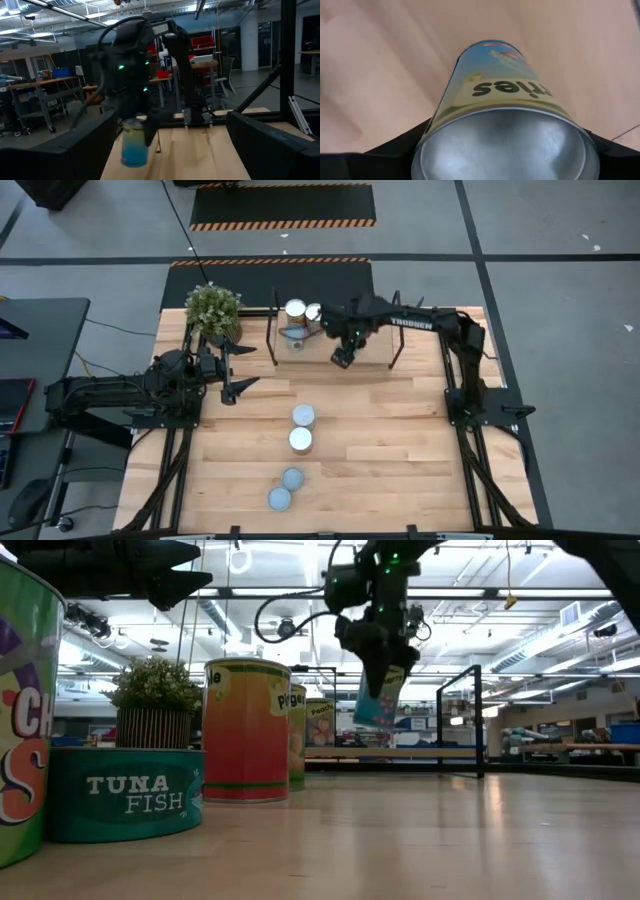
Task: Pick and place cans onto a shelf
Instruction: Put the canned cherries on the shelf
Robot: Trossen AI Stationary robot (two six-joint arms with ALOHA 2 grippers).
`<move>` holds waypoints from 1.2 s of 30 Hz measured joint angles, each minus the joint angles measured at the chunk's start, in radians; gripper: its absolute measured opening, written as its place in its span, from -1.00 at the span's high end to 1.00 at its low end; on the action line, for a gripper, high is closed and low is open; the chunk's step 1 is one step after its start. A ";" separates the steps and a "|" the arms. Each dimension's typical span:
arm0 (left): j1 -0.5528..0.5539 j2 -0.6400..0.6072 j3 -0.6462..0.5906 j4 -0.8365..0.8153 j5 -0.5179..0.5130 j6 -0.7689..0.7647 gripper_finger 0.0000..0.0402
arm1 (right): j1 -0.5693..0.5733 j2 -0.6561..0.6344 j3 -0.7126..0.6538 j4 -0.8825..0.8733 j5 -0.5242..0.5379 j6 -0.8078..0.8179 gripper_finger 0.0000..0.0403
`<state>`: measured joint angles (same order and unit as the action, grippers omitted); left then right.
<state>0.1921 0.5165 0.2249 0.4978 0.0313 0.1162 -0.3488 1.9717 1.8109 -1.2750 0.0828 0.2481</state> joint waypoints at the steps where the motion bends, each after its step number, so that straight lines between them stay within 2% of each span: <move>1: 0.000 0.000 0.000 0.001 0.000 0.000 -0.88 | -0.010 0.015 0.020 -0.004 0.003 -0.017 -0.57; 8: 0.000 0.000 0.000 -0.004 0.000 0.000 -0.88 | -0.047 0.130 0.142 -0.058 0.000 -0.098 -0.58; 12: 0.000 0.000 0.000 -0.004 0.000 0.000 -0.88 | -0.058 0.171 0.184 -0.069 -0.001 -0.123 -0.66; 20: 0.000 0.000 0.000 -0.004 0.000 0.000 -0.88 | -0.086 0.162 0.187 -0.036 -0.008 -0.121 -0.87; 25: 0.000 0.000 0.000 -0.005 0.000 0.000 -0.88 | -0.084 0.162 0.229 -0.047 -0.009 -0.121 -0.89; 31: 0.000 0.000 0.000 -0.012 0.000 0.000 -0.88 | -0.066 0.160 0.344 -0.137 0.008 -0.124 -0.89; 33: 0.000 0.000 0.000 -0.016 0.000 0.000 -0.88 | -0.058 0.160 0.387 -0.172 0.037 -0.123 -0.89; 36: 0.000 0.000 0.000 -0.017 0.000 0.000 -0.88 | -0.049 0.160 0.436 -0.233 0.140 -0.134 -0.89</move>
<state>0.1925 0.5163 0.2249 0.4805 0.0313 0.1162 -0.3978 2.1319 2.2472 -1.5081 0.2232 0.1138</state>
